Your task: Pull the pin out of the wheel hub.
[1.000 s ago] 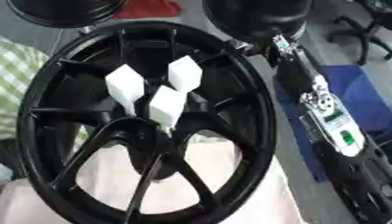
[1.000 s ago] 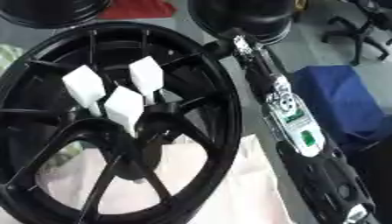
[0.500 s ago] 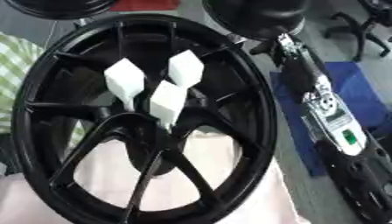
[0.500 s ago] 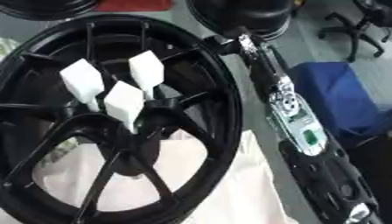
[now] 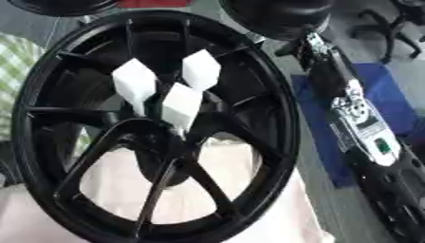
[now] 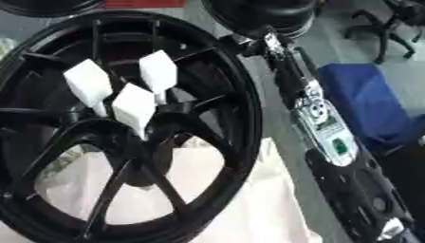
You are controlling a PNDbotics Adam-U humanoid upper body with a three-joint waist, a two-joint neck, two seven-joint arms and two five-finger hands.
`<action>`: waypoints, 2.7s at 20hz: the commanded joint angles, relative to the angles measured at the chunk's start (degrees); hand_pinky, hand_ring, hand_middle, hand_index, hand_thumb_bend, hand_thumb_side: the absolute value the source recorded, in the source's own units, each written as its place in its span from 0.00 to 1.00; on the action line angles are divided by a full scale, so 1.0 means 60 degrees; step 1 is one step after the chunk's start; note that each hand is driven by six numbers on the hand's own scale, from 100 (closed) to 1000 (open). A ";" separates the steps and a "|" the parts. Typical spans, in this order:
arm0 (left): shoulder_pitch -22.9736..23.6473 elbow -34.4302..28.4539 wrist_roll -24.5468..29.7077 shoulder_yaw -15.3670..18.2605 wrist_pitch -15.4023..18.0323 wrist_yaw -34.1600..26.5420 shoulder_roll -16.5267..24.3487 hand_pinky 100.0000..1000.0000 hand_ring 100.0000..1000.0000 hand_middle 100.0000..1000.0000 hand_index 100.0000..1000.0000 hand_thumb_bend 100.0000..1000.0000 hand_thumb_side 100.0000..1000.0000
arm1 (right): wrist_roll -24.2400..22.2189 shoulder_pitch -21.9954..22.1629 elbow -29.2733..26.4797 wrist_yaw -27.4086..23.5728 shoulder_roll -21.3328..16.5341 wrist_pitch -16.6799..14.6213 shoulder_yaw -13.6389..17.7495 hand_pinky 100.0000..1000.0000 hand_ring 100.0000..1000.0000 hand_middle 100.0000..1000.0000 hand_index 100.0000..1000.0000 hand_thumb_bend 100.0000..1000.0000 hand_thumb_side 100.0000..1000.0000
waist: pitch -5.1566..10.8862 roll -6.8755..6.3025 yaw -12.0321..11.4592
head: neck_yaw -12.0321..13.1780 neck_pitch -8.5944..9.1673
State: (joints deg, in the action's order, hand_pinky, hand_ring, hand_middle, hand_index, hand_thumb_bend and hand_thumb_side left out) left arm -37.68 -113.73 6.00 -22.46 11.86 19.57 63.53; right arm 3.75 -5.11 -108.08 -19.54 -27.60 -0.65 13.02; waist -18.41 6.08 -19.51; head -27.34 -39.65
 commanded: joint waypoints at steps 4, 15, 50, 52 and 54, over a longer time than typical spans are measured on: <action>-0.1054 -0.0143 0.0882 -0.1016 0.0397 -0.0166 0.0979 0.80 0.72 0.70 0.80 0.41 0.57 | -0.0169 -0.0169 -0.0117 -0.0126 -0.0163 0.0058 -0.0040 1.00 0.64 0.46 0.68 0.00 0.73 | 0.0228 -0.0009 0.0235 | 0.0103 0.0186; -0.3680 0.0663 0.2507 -0.2422 -0.0659 -0.0522 -0.1116 0.80 0.72 0.69 0.80 0.40 0.58 | -0.0338 -0.0247 -0.0086 -0.0180 -0.0133 0.0077 -0.0168 1.00 0.64 0.46 0.68 0.00 0.74 | 0.0270 0.0052 0.0456 | 0.0199 0.0278; -0.6373 0.3312 0.7659 -0.1477 -0.1365 -0.1322 -0.4036 0.84 0.74 0.76 0.84 0.47 0.42 | -0.0884 -0.1004 -0.0100 -0.0237 0.0051 0.0365 -0.0559 1.00 0.64 0.46 0.68 0.00 0.76 | -0.0530 -0.0440 0.1680 | 0.0985 0.1011; -0.6325 0.3447 0.7661 -0.1425 -0.1346 -0.1269 -0.4065 0.84 0.74 0.76 0.83 0.46 0.38 | -0.0896 -0.1026 -0.0112 -0.0230 0.0058 0.0370 -0.0563 1.00 0.64 0.46 0.68 0.00 0.76 | -0.0588 -0.0456 0.1730 | 0.1064 0.1039; -0.6303 0.3568 0.7662 -0.1376 -0.1314 -0.1266 -0.4097 0.84 0.73 0.76 0.82 0.45 0.36 | -0.0907 -0.1049 -0.0123 -0.0228 0.0064 0.0377 -0.0570 1.00 0.64 0.46 0.68 0.00 0.76 | -0.0637 -0.0465 0.1768 | 0.1112 0.1081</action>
State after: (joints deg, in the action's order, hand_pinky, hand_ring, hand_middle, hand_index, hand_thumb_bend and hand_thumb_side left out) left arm -74.63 -92.41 51.80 -31.98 3.86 12.05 38.66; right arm -1.49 -11.05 -108.02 -21.01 -26.39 1.69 9.47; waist -23.31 3.50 -8.97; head -20.93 -34.05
